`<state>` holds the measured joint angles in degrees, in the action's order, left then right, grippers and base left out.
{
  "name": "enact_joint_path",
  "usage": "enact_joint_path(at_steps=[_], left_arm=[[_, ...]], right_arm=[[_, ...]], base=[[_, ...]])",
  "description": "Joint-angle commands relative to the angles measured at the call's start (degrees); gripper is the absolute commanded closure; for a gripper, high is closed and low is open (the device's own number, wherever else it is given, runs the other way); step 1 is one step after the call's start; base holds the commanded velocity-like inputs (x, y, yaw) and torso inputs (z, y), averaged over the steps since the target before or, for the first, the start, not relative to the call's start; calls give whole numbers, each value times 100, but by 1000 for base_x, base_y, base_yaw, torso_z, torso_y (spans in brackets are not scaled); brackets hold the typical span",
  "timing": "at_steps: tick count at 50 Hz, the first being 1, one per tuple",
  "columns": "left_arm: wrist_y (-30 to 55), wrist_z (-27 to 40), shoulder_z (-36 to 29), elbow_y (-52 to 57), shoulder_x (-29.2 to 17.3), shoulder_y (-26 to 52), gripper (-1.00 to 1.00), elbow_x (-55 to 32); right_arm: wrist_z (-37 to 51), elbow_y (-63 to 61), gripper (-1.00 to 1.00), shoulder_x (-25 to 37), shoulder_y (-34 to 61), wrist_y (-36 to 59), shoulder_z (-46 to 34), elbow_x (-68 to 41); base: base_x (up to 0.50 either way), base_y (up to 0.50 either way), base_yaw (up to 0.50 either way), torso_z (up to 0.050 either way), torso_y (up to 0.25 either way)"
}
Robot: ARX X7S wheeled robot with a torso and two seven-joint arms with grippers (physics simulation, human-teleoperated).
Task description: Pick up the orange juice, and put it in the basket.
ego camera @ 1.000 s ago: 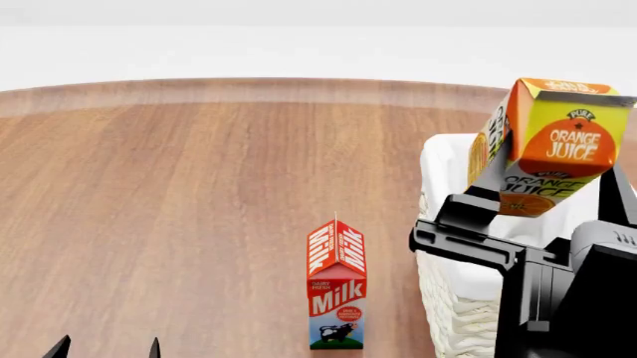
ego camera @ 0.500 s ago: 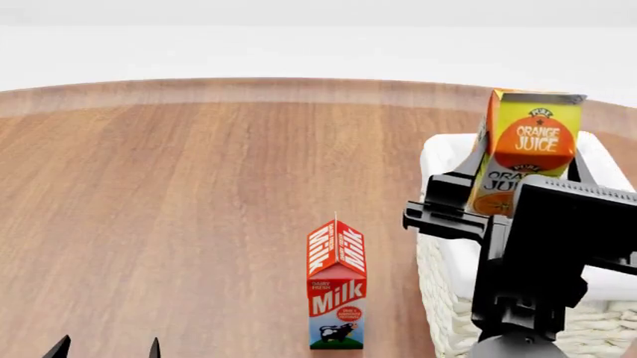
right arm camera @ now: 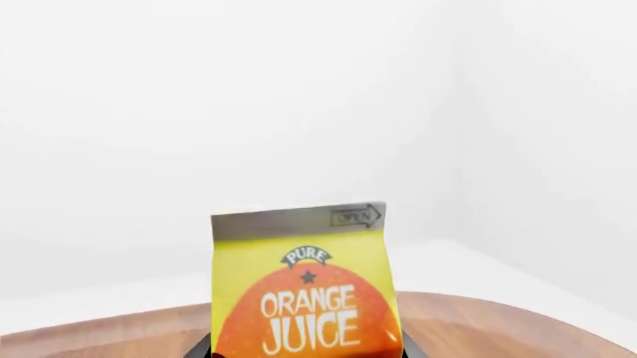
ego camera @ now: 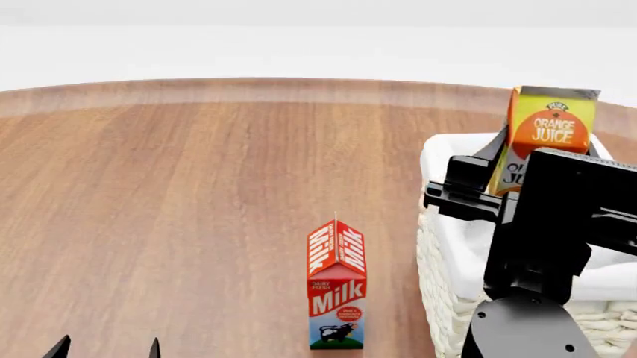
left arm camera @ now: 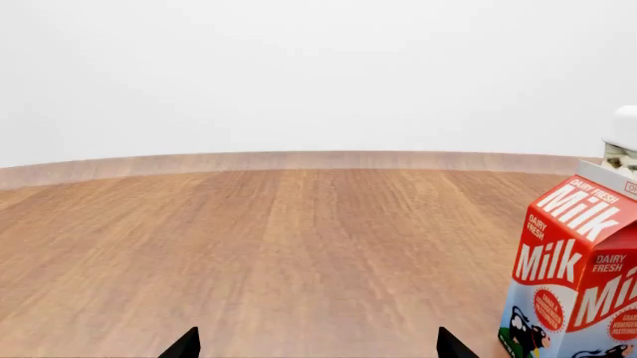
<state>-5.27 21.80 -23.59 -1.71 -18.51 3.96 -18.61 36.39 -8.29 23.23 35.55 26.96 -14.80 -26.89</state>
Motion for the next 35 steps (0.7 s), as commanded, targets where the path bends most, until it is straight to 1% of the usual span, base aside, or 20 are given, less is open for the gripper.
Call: enact_joint_path(at_steps=[1, 8, 27, 35], left_arm=[[-5, 10, -13, -2, -9, 4, -100, -9], [-8, 17, -21, -3, -14, 6, -100, -14], [-16, 33, -42, -5, -27, 13, -100, -28], [-20, 40, -50, -6, -33, 16, -100, -34]], right_arm=[[-9, 140, 100, -32, 206, 168, 33, 217], [0, 311, 100, -94, 307, 180, 112, 144], [-239, 1661, 100, -392, 712, -300, 334, 58], [-248, 1821, 100, -438, 764, -357, 345, 53]], base=[[0, 0, 0, 0, 0], [0, 0, 0, 0, 1], [0, 0, 0, 0, 1], [0, 0, 0, 0, 1]])
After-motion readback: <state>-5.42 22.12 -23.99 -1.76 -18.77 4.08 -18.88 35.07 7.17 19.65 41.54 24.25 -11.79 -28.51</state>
